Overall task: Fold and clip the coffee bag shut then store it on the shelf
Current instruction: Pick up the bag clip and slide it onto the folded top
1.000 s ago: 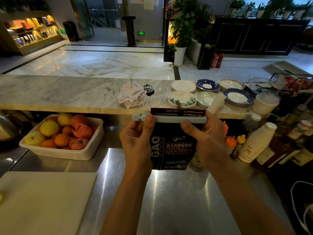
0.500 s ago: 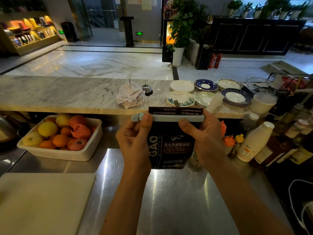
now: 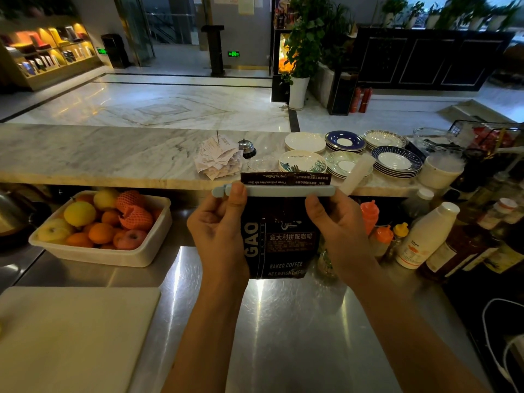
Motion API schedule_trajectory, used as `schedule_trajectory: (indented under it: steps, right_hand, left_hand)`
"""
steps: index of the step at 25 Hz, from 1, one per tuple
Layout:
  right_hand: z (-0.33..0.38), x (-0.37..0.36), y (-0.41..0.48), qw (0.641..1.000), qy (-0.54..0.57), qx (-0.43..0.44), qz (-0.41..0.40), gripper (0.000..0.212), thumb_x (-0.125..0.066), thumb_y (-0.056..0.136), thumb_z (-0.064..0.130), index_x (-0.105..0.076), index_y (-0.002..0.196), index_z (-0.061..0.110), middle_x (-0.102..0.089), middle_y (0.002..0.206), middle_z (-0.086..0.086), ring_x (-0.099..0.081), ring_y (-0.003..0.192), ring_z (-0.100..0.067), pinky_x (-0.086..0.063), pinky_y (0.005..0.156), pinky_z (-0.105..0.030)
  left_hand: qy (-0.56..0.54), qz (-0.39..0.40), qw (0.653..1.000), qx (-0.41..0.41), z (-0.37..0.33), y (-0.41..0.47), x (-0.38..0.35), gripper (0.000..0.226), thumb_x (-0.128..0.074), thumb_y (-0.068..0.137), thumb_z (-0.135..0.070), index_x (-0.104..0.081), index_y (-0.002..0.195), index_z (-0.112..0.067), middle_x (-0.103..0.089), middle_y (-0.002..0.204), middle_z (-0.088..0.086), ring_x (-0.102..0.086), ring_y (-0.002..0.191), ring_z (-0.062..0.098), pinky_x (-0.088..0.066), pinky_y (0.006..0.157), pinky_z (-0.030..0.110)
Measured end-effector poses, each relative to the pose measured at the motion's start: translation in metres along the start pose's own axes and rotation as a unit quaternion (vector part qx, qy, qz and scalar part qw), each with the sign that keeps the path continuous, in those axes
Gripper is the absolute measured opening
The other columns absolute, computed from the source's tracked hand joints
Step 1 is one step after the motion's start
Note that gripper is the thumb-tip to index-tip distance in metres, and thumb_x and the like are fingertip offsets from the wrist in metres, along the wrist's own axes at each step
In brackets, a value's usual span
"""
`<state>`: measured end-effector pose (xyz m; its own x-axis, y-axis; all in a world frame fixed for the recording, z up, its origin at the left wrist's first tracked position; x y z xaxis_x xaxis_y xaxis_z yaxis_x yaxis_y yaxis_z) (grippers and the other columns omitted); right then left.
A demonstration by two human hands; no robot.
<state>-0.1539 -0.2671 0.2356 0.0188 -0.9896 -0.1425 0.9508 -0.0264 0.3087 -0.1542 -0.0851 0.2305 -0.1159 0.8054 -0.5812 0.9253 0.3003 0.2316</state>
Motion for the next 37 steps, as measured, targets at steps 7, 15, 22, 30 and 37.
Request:
schedule_trajectory:
  steps: [7, 15, 22, 30, 37]
  right_hand:
    - [0.013, 0.0, 0.007, 0.999, 0.029, 0.014, -0.043, 0.028, -0.058, 0.086, 0.021, -0.062, 0.103, -0.002, -0.073, 0.087, -0.004, -0.073, 0.083, -0.019, -0.059, 0.067, -0.028]
    - [0.021, -0.006, 0.006, 0.999, 0.03, 0.017, -0.031, 0.03, -0.062, 0.083, 0.024, -0.059, 0.103, 0.003, -0.07, 0.091, -0.007, -0.073, 0.087, -0.022, -0.059, 0.068, -0.029]
    - [0.031, 0.0, 0.005, 0.997, -0.022, 0.048, -0.061, 0.037, -0.069, 0.074, 0.026, -0.06, 0.103, 0.006, -0.072, 0.092, -0.001, -0.073, 0.087, -0.016, -0.058, 0.07, -0.024]
    - [0.028, 0.006, 0.004, 0.997, -0.015, 0.043, -0.07, 0.035, -0.07, 0.072, 0.025, -0.06, 0.099, 0.004, -0.071, 0.087, -0.003, -0.073, 0.083, -0.017, -0.059, 0.068, -0.026]
    - [0.017, 0.003, 0.003, 0.998, -0.044, 0.039, 0.023, 0.022, -0.06, 0.086, 0.01, -0.066, 0.107, 0.016, -0.077, 0.091, 0.012, -0.072, 0.093, -0.007, -0.056, 0.074, -0.017]
  left_hand:
    - [0.023, 0.012, 0.999, 0.034, 0.007, 0.002, -0.002, 0.021, -0.065, 0.084, -0.024, -0.068, 0.093, -0.006, -0.076, 0.077, 0.0, -0.074, 0.076, 0.016, -0.061, 0.072, 0.03]
    - [0.088, 0.07, 0.993, 0.039, 0.006, 0.001, -0.023, 0.024, -0.073, 0.072, -0.023, -0.07, 0.088, -0.005, -0.078, 0.082, 0.003, -0.076, 0.084, 0.022, -0.06, 0.071, 0.029]
    - [0.112, 0.063, 0.992, 0.015, 0.002, -0.002, -0.03, 0.025, -0.075, 0.072, -0.021, -0.071, 0.088, -0.003, -0.078, 0.079, 0.002, -0.077, 0.079, 0.019, -0.059, 0.066, 0.025]
    - [0.139, 0.073, 0.988, 0.001, -0.004, 0.002, -0.022, 0.025, -0.071, 0.074, -0.027, -0.066, 0.084, -0.004, -0.074, 0.077, 0.0, -0.073, 0.076, 0.016, -0.059, 0.069, 0.027]
    - [0.089, 0.045, 0.995, -0.003, -0.013, 0.011, -0.009, 0.016, -0.07, 0.076, -0.027, -0.07, 0.08, -0.011, -0.075, 0.068, 0.0, -0.075, 0.07, 0.016, -0.06, 0.065, 0.03]
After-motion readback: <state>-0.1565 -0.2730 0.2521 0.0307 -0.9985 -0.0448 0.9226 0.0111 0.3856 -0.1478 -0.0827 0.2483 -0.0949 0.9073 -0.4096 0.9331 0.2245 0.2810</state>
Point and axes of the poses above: each hand's wrist, its own y-axis towards the middle knuckle, its own x-axis out of the back of the hand, z = x × y, the point moved 10 cm from there along y, towards the middle knuckle
